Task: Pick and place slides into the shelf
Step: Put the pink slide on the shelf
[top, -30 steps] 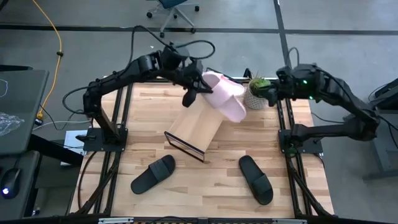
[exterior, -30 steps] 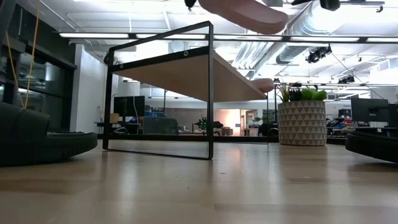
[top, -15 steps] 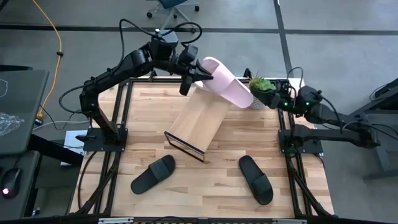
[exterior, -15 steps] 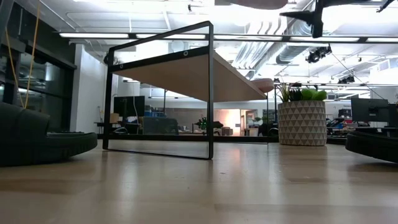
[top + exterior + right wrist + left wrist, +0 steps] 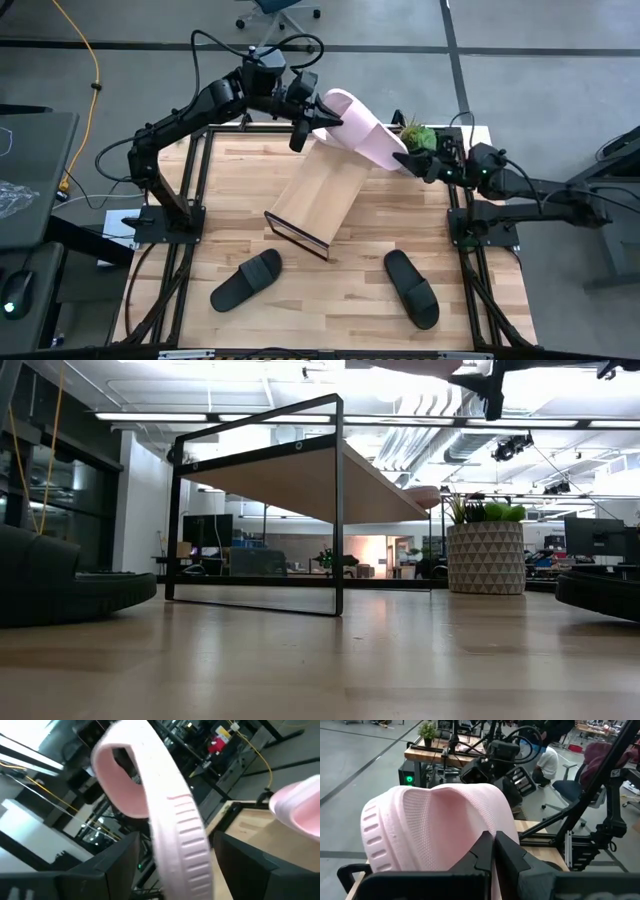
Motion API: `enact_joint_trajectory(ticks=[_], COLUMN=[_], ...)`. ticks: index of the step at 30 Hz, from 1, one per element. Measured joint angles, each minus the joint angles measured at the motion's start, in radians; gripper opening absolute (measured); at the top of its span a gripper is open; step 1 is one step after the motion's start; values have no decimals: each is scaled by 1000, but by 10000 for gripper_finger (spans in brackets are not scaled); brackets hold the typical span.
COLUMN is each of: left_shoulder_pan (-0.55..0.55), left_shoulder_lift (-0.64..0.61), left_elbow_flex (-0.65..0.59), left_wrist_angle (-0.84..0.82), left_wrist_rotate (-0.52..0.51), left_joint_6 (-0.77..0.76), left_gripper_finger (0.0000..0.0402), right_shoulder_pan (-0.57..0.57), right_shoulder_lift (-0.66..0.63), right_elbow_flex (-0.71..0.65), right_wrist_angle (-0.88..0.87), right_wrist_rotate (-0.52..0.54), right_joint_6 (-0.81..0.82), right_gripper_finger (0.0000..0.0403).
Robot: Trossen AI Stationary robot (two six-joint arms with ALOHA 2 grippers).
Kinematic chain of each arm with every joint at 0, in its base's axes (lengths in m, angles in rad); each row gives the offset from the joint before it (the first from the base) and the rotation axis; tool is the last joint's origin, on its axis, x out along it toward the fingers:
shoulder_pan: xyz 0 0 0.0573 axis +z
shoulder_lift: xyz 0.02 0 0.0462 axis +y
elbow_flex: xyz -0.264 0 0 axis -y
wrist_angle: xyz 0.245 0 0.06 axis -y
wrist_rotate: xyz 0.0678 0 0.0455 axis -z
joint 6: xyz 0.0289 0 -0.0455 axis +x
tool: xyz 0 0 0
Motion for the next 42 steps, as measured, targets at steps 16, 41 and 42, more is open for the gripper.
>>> enact_joint_trajectory(ticks=[16, 41, 42], left_shoulder_pan=[0, 1, 7], left_shoulder_lift=[-5, -5, -5], left_elbow_flex=[1, 0, 0], left_wrist_angle=[-140, -545, -547], left_wrist_rotate=[-49, -270, -273], left_joint_6=[51, 210, 213], left_gripper_finger=[0, 64, 76], right_shoulder_pan=[45, 43, 44], right_shoulder_lift=[17, 157, 152], right_elbow_flex=[0, 1, 1], right_wrist_angle=[10, -18, -31], right_wrist_rotate=[68, 137, 130], right_joint_6=[-19, 207, 211], right_gripper_finger=[62, 41, 41])
